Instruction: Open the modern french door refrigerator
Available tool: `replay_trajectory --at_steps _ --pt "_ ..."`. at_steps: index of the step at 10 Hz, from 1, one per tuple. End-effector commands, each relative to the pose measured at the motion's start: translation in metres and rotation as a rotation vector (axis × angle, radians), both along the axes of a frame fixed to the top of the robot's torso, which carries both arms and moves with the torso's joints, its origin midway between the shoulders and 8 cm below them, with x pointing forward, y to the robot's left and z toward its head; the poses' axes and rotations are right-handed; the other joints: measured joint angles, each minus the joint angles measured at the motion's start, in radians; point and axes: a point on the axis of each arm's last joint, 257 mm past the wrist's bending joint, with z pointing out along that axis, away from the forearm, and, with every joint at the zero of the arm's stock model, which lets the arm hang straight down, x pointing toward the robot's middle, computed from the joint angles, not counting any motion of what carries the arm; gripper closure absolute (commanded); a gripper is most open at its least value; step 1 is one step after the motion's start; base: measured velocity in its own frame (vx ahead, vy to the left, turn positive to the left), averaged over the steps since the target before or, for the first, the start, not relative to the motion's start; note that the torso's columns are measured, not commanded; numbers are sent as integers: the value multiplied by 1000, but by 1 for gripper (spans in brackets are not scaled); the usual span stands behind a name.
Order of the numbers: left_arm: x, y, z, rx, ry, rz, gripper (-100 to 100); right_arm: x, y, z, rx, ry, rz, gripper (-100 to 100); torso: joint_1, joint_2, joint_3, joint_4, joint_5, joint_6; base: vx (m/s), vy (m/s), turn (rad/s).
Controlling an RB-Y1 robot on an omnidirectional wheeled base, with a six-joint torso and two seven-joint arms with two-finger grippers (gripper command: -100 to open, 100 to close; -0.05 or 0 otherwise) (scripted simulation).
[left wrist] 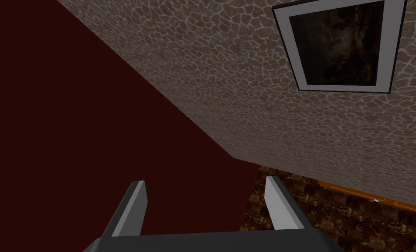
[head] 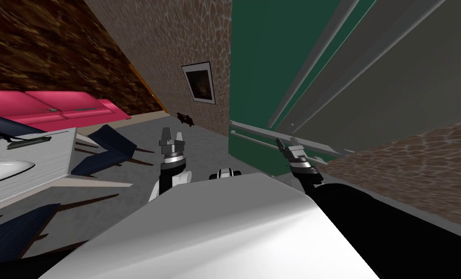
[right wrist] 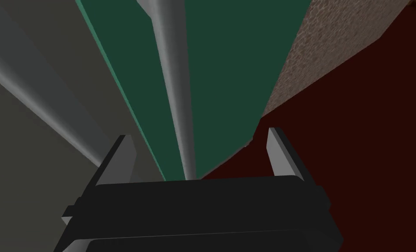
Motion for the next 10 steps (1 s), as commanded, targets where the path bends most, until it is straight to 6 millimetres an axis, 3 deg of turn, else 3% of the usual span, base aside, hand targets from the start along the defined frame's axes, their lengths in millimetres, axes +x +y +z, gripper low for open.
replay_trajectory --at_steps 1,6,10 --pt "0 0 0 0 0 0 0 -13 -29 -12 -154 85 -105 -100 0 -1 0 0 0 0 78 11 232" --pt "0 0 0 0 0 0 0 -43 -85 -21 -459 245 -279 -100 0 0 0 0 0 0 80 3 217" --pt "0 0 0 0 0 0 0 -64 -119 -18 -667 346 -369 -100 0 1 1 0 0 0 62 -1 164"
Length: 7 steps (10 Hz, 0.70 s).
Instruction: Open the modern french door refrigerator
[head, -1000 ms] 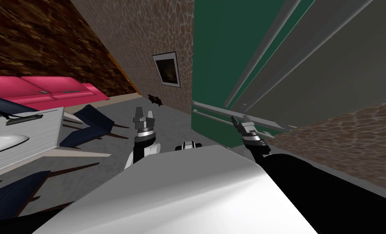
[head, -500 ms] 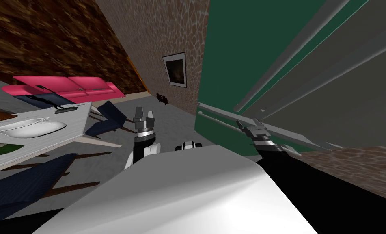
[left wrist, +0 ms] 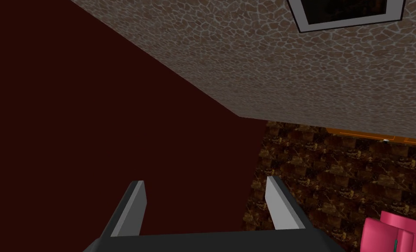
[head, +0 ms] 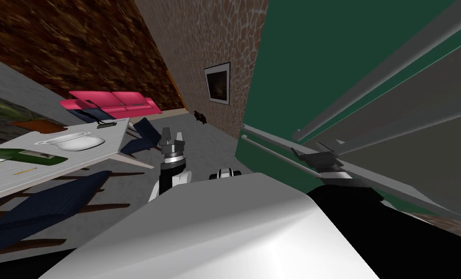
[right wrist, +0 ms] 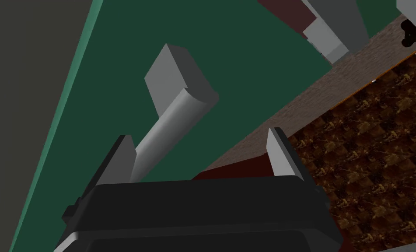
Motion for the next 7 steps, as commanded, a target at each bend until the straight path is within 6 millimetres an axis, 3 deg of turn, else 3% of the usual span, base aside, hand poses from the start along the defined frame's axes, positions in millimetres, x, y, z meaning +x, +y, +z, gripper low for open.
replay_trajectory --at_steps 1,5,7 --pt "0 0 0 0 0 0 0 -11 -20 4 -121 64 -48 -100 0 0 0 0 0 0 44 1 147" --pt "0 0 0 0 0 0 0 -22 -39 14 -275 143 -90 -100 0 -1 0 0 0 0 47 -3 131" --pt "0 0 0 0 0 0 0 -21 -37 12 -256 134 -85 -100 0 1 0 0 0 0 14 -2 10"
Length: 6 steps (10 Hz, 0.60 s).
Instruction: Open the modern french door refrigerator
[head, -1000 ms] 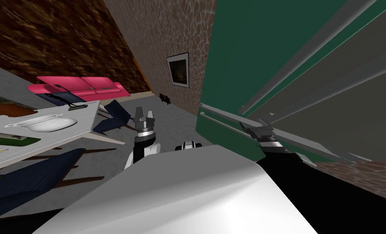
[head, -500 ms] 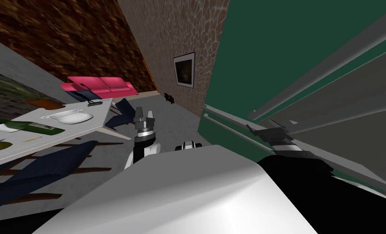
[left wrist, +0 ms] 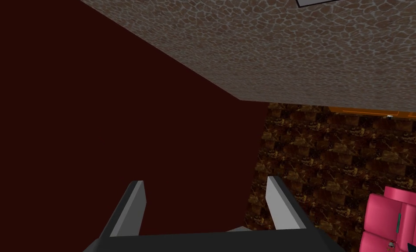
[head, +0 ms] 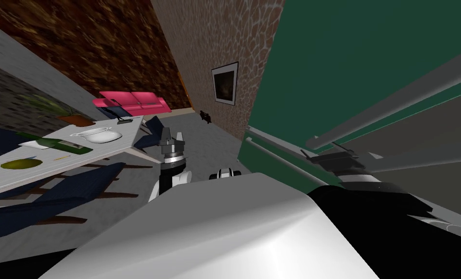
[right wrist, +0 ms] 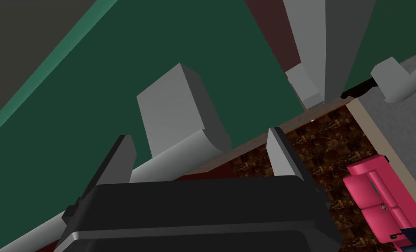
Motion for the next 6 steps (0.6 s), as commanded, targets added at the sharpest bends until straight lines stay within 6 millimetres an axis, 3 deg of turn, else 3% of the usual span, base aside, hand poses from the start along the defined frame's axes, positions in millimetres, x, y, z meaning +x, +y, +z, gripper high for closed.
replay_trajectory --at_steps 1,2,3,6 --pt "0 0 0 0 0 0 0 0 0 0 1 0 0 100 0 1 1 0 0 0 3 -6 -16" --pt "0 0 0 0 0 0 0 -13 -16 1 2 -1 -61 100 0 -1 0 -1 -1 -2 121 207 -132" --pt "0 0 0 0 0 0 0 -13 -16 1 2 -1 -61 100 12 -7 -4 -2 3 0 105 242 -132" --pt "0 0 0 -1 0 0 0 -34 -36 2 3 1 -146 100 10 -6 -4 -1 5 -5 70 249 -89"
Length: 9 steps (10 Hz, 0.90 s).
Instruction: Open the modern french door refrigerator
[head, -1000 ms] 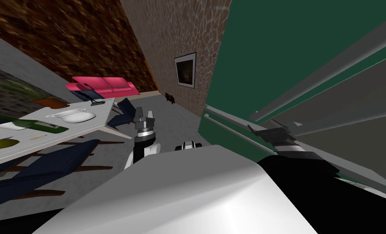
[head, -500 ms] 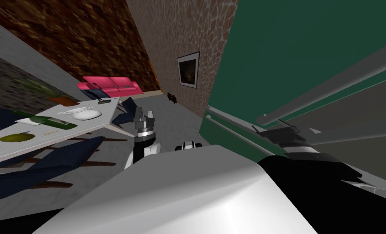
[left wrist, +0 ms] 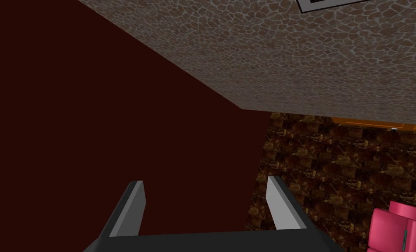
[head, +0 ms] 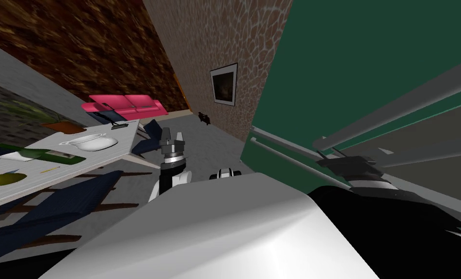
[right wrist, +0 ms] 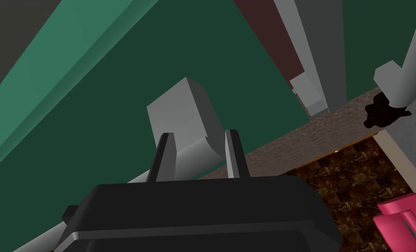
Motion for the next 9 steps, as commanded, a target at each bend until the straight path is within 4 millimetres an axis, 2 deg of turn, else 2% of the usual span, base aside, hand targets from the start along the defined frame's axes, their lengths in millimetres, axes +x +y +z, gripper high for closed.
replay_trajectory --at_steps 1,5,6,7,9 --pt "0 0 0 0 0 0 0 -15 -14 2 -2 -1 -64 100 -1 -2 -1 -1 0 0 111 276 -120" --pt "0 0 0 0 0 0 0 -46 -38 4 -4 1 -177 100 -1 -3 -3 -1 1 -3 96 291 -100" --pt "0 0 0 0 0 0 0 -44 -37 0 1 4 -170 100 -2 1 -1 0 1 -1 7 137 -49" --pt "0 0 0 0 0 0 0 -55 -44 -3 7 9 -206 100 -11 3 -1 2 2 0 63 134 -54" --pt "0 0 0 0 0 0 0 -73 -56 -2 6 8 -267 100 -4 -2 -1 -1 -1 3 173 218 -96"
